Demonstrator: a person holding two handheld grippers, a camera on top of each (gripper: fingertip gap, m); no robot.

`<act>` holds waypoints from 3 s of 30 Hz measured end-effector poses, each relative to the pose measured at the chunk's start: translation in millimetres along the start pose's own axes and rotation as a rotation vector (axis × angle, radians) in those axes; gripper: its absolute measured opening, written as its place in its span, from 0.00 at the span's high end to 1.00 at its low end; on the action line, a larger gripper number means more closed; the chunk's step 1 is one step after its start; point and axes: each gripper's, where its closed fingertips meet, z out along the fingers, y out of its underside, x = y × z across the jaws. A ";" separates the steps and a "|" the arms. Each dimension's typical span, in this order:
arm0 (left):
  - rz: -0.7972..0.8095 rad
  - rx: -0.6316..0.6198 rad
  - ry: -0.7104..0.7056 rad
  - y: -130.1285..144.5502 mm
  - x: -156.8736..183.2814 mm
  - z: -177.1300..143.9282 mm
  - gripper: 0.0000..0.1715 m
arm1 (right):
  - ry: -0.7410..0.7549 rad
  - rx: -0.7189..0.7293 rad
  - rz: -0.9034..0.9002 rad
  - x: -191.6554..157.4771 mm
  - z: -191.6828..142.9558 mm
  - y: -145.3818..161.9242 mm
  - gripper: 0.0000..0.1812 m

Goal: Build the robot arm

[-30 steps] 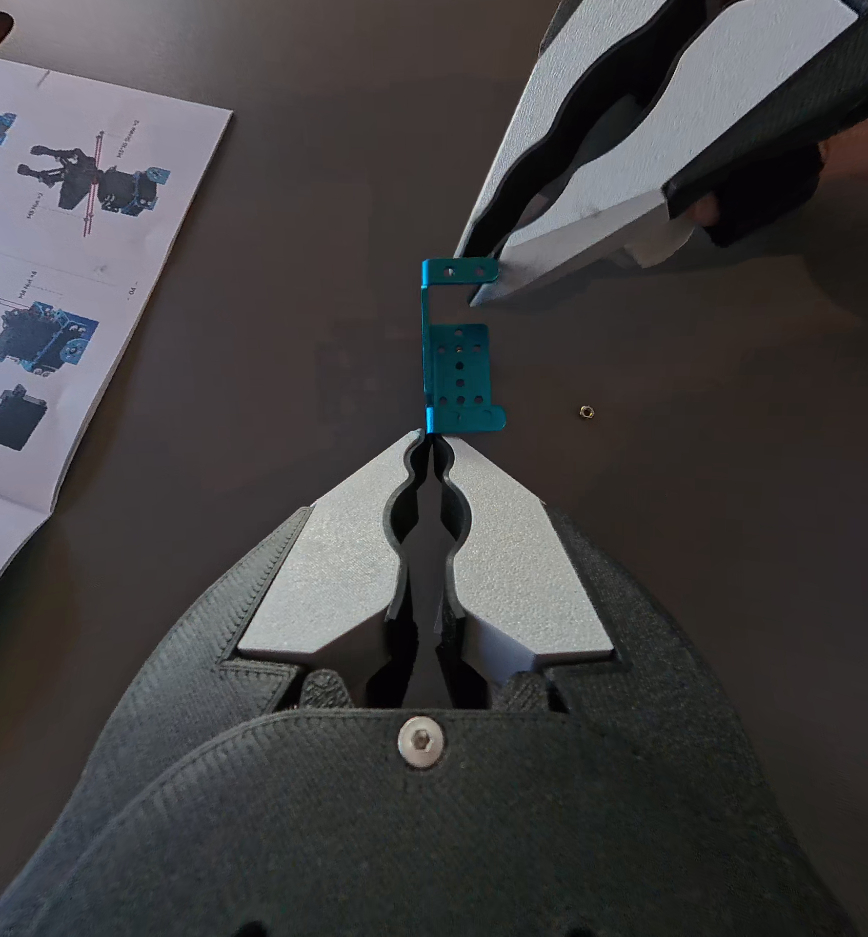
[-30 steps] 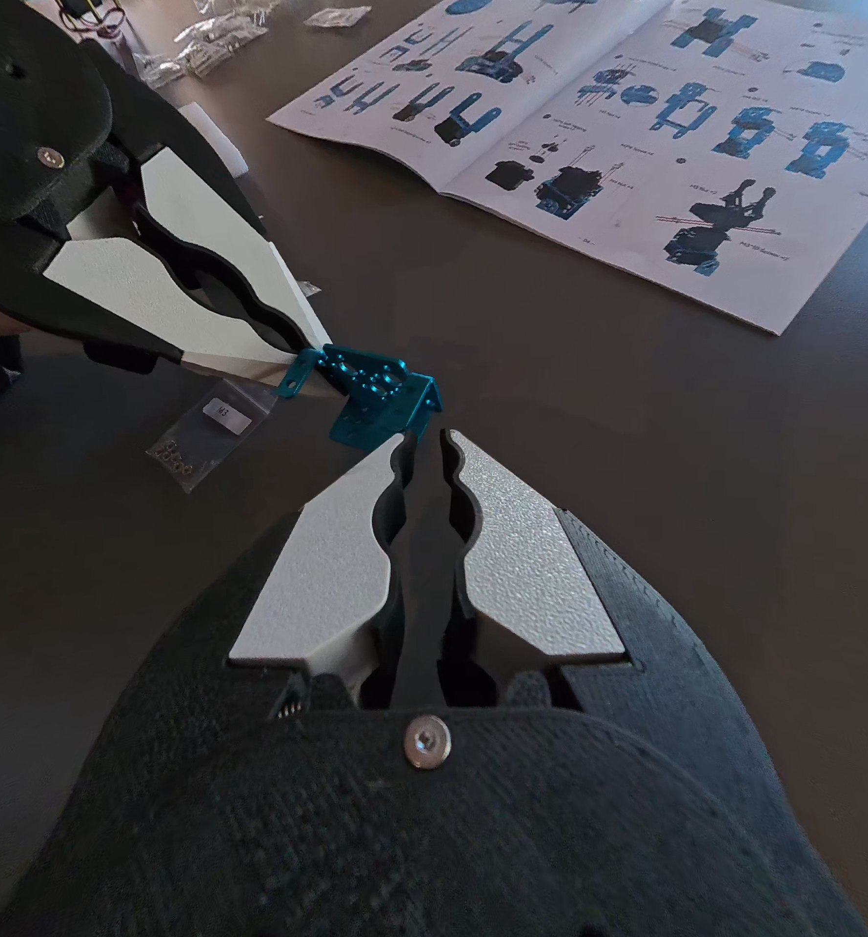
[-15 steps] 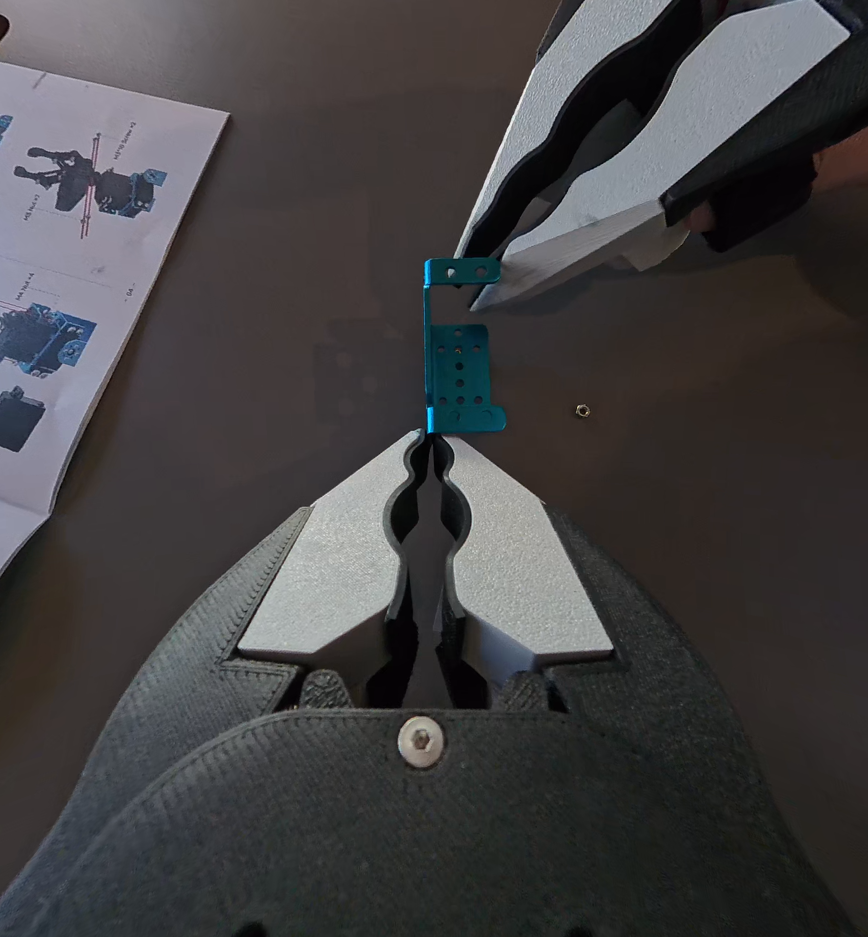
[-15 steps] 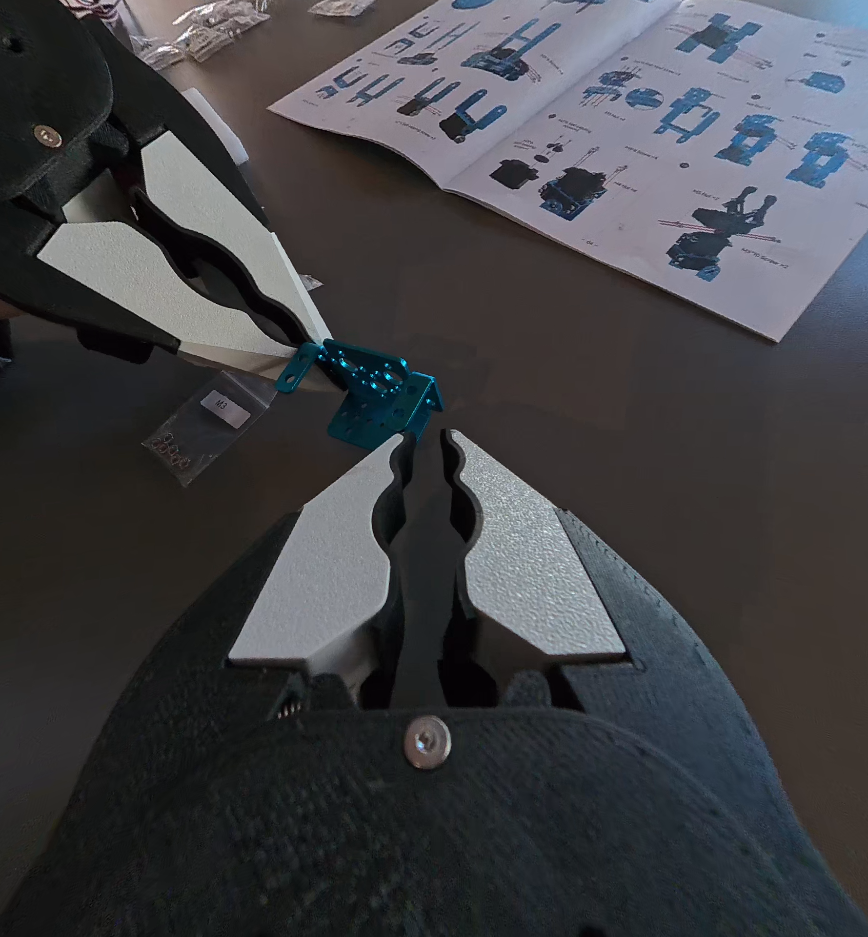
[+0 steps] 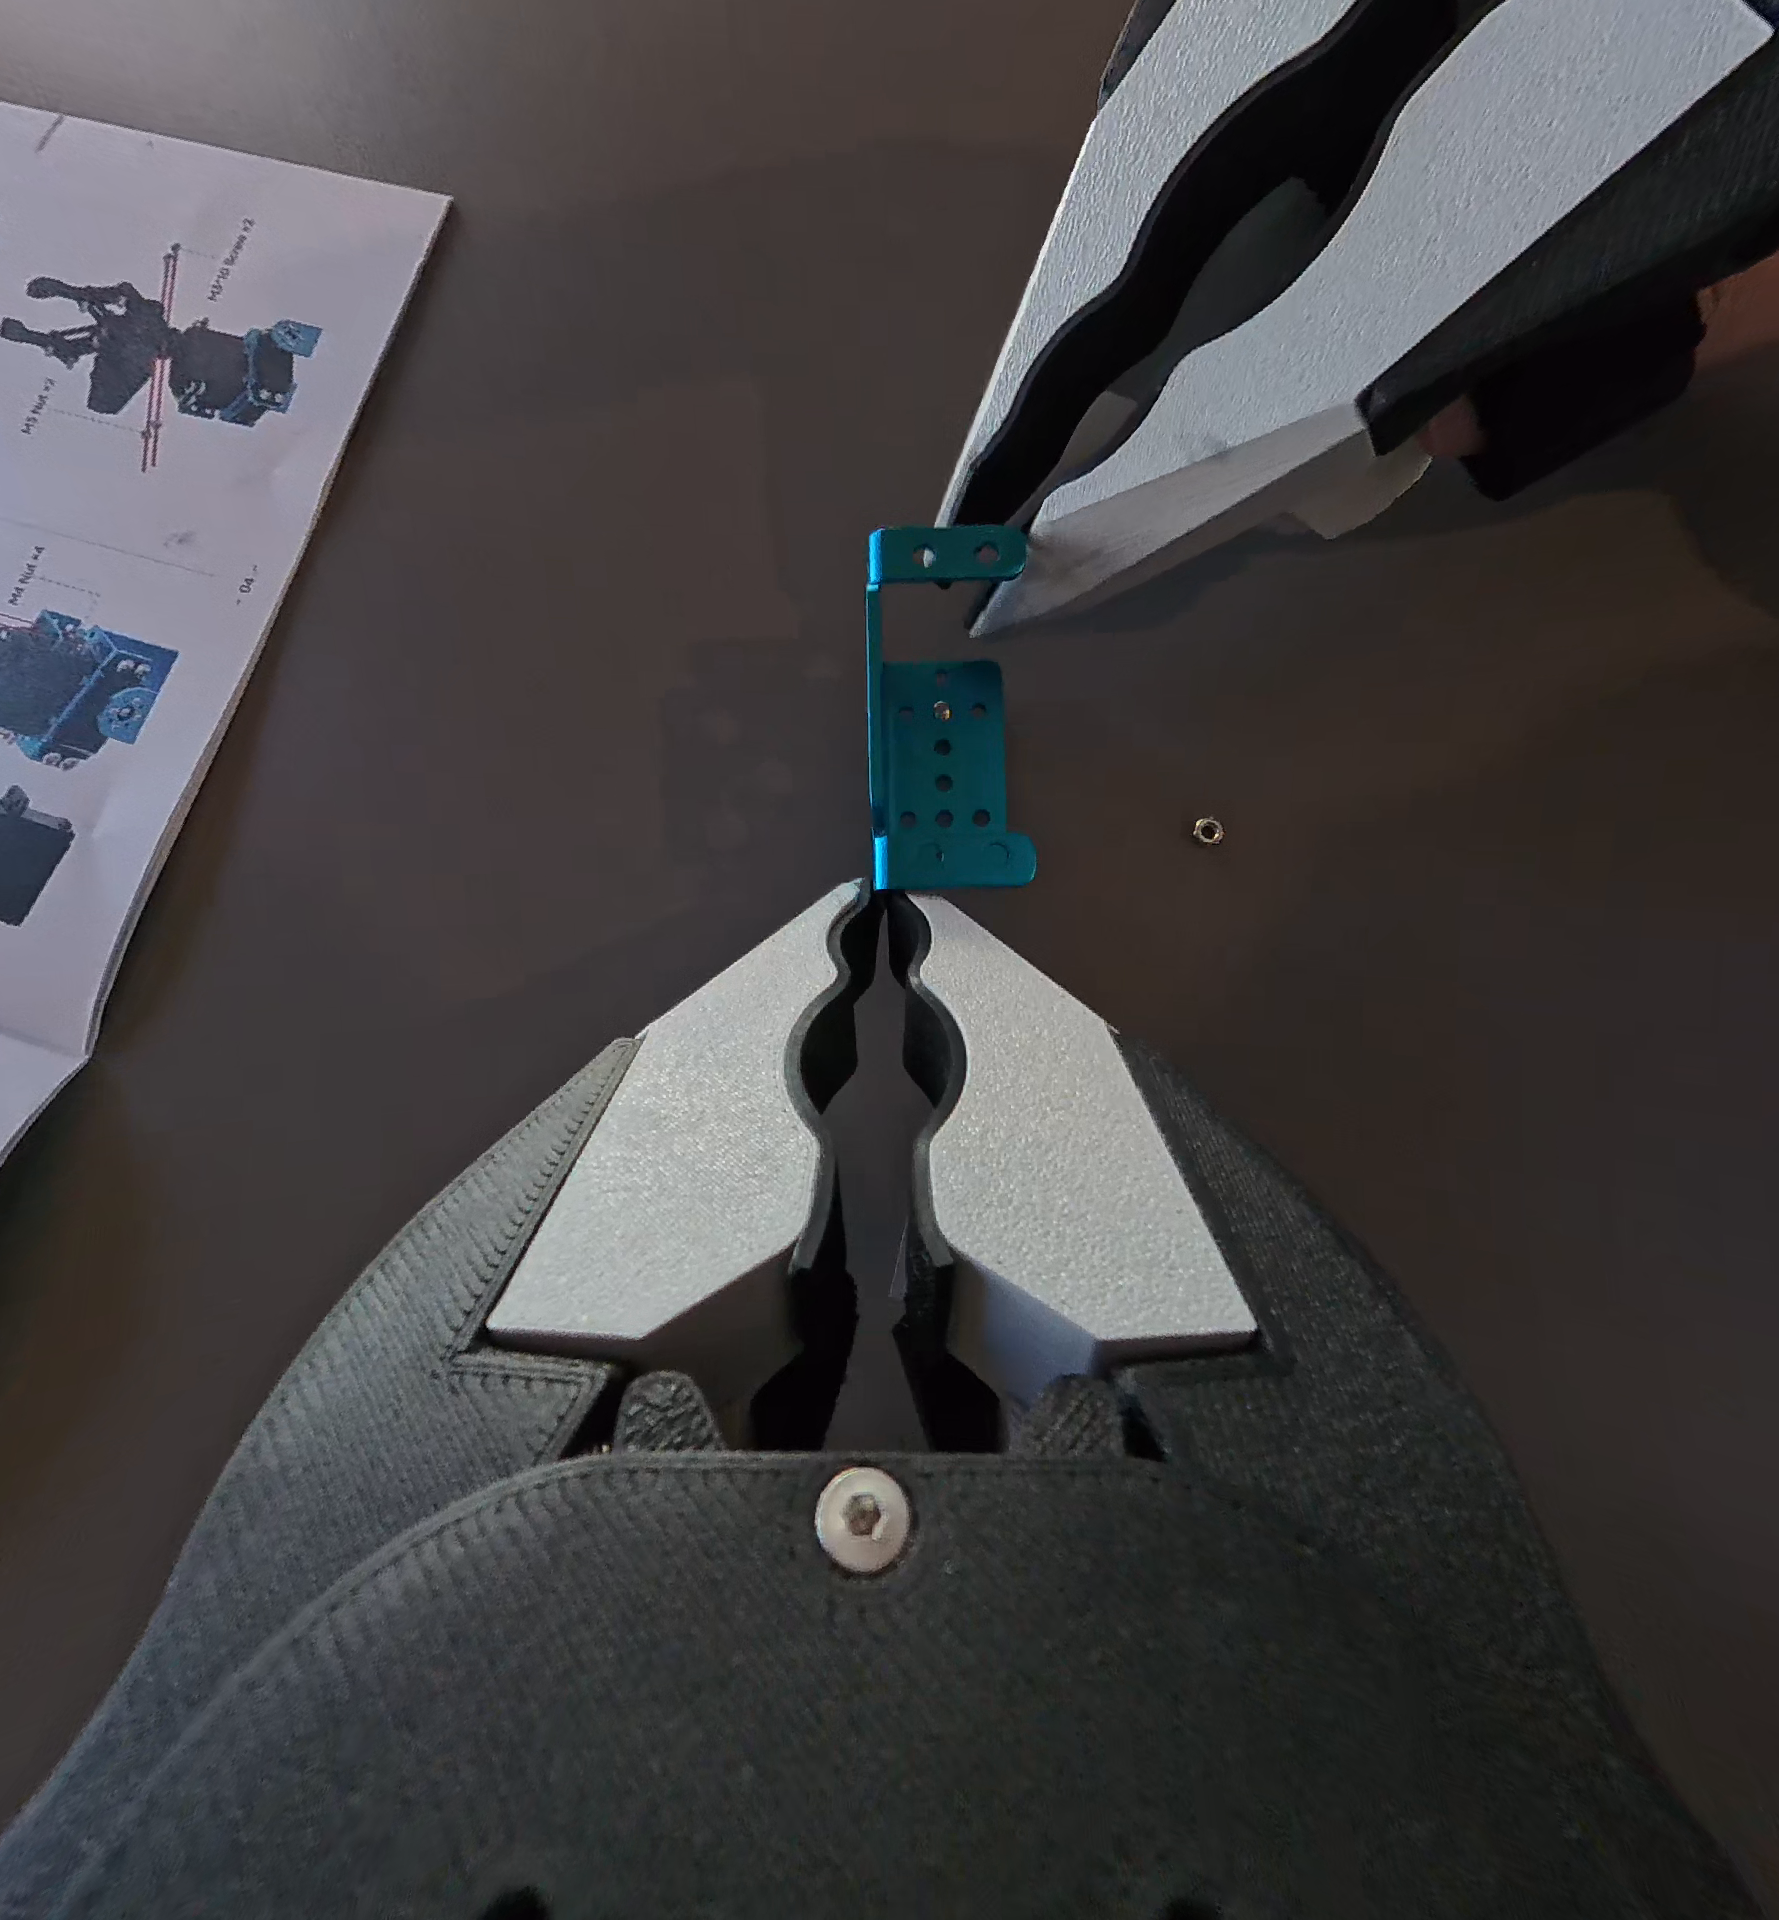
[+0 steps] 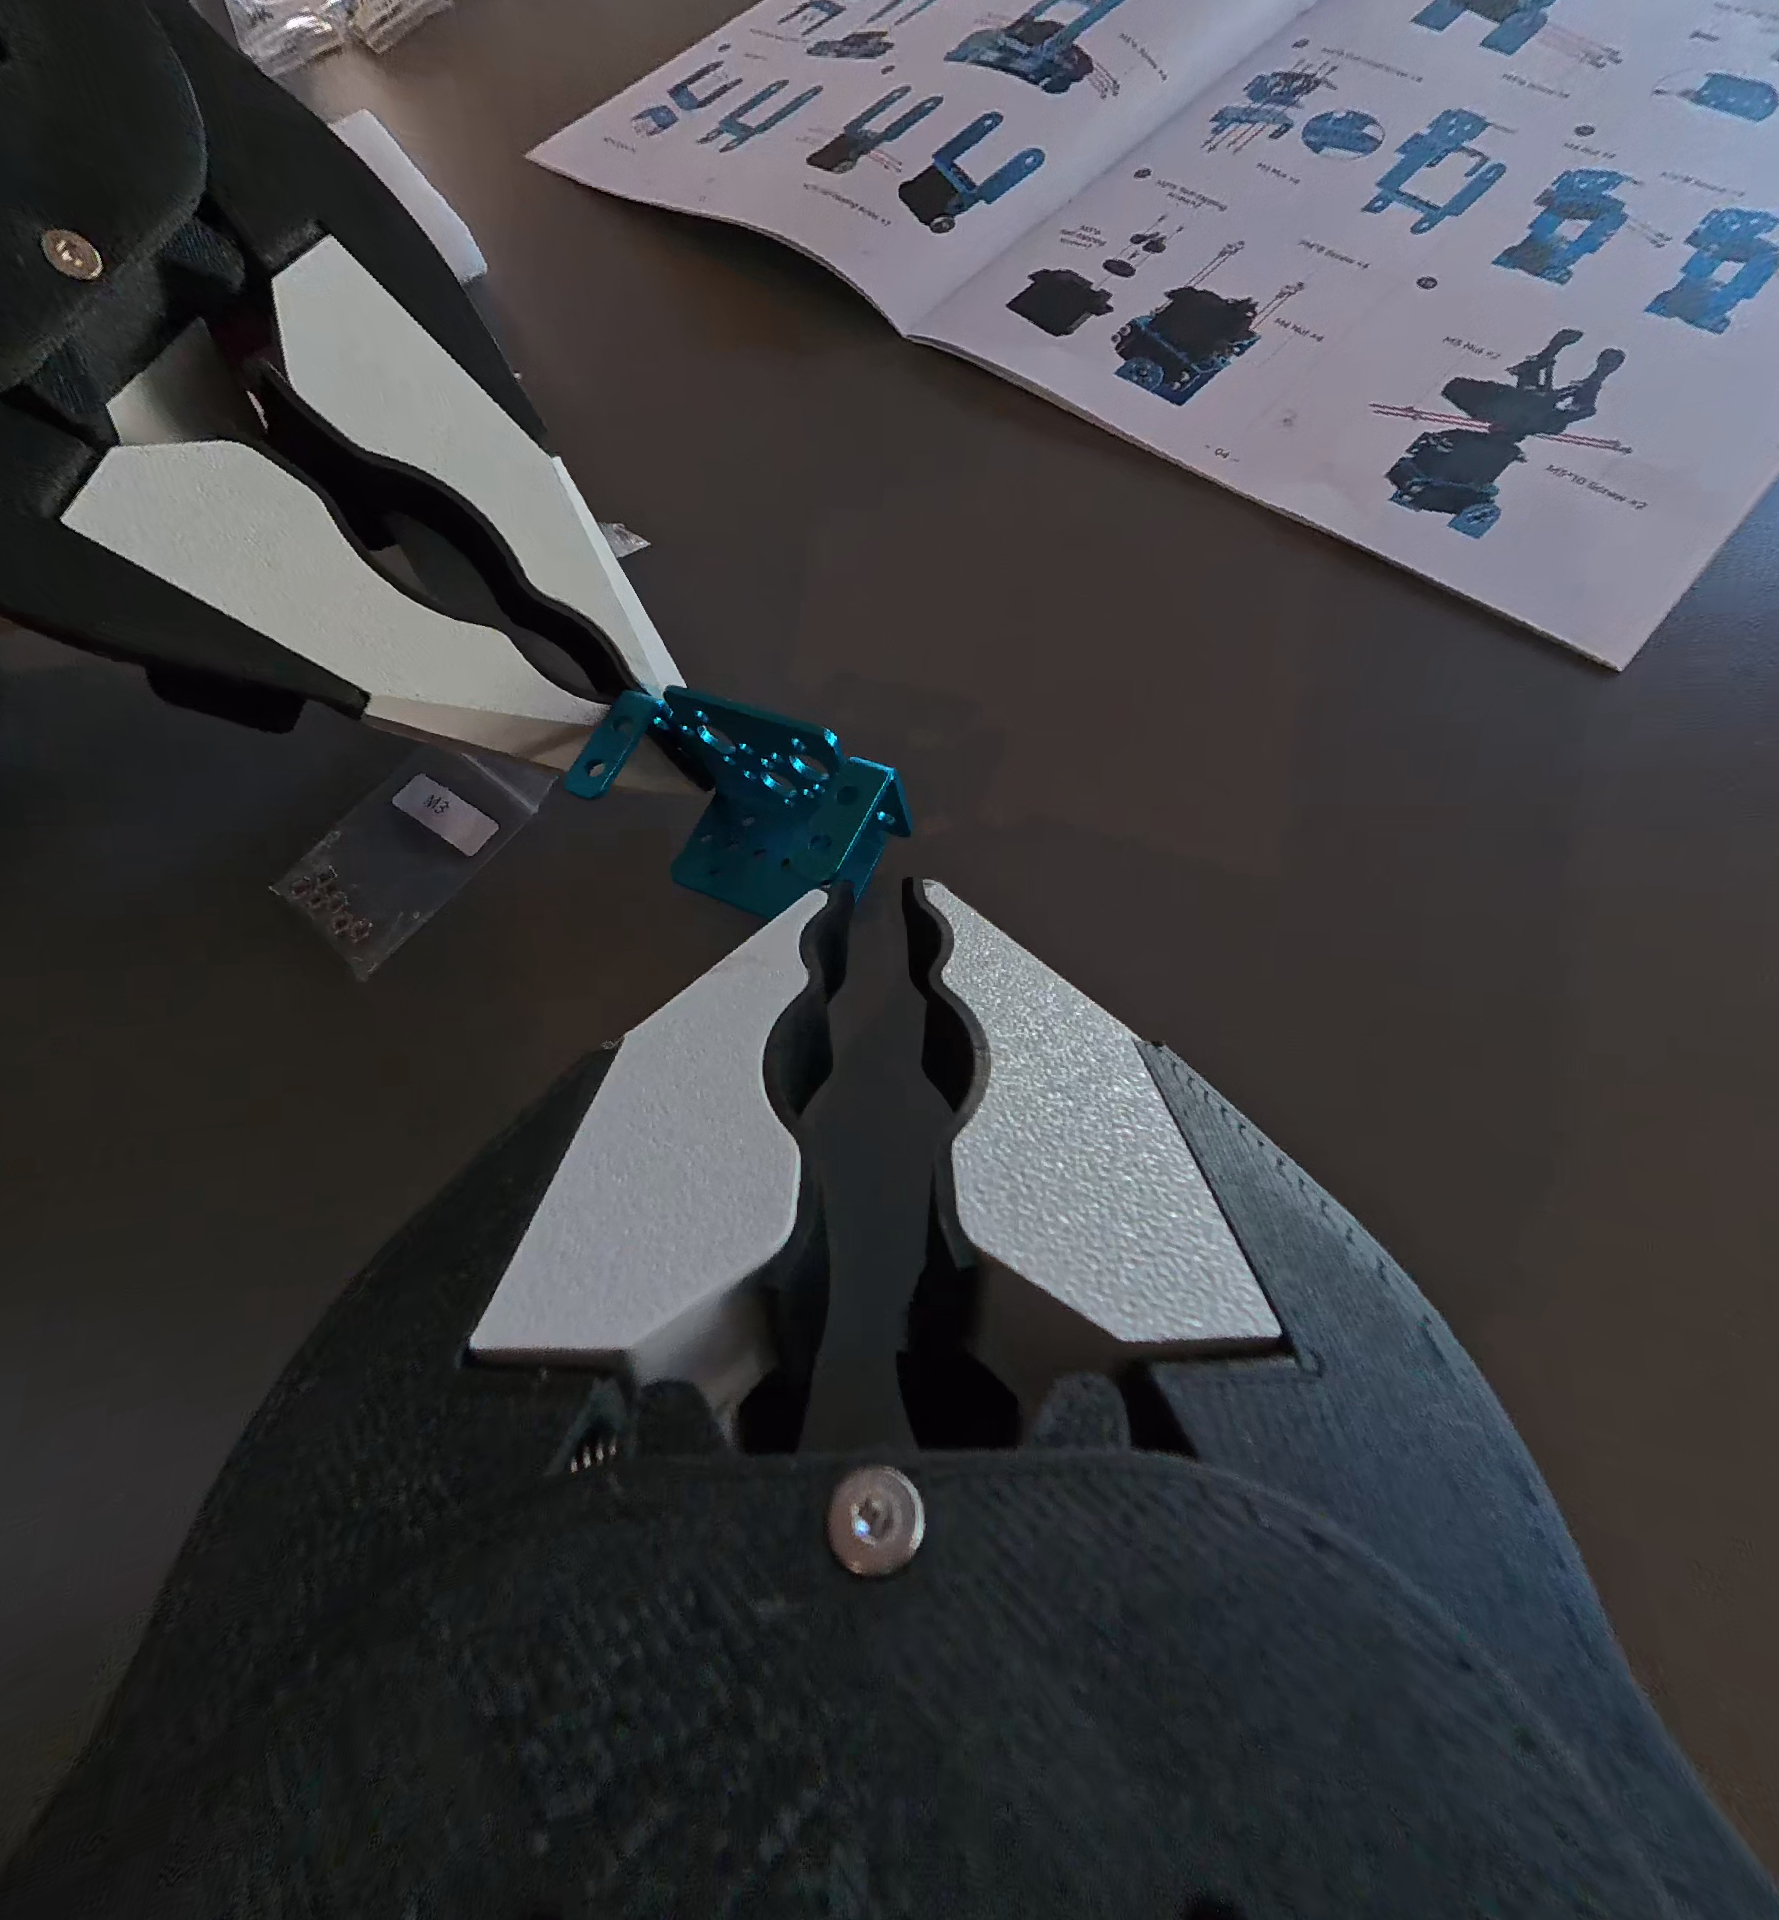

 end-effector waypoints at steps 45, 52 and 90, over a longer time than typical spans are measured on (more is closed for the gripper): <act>0.007 -0.028 -0.036 -0.8 2.9 0.2 1.00 | 0.225 -0.060 -0.034 1.4 -10.2 -16.9 0.89; 0.015 -0.029 -0.023 -1.0 6.0 1.1 0.99 | 0.201 -0.091 -0.015 -0.4 -3.1 -12.1 0.94; 0.098 0.136 0.555 -39.0 1.3 -13.2 0.76 | 0.115 -0.172 -0.118 2.5 0.9 -10.5 0.95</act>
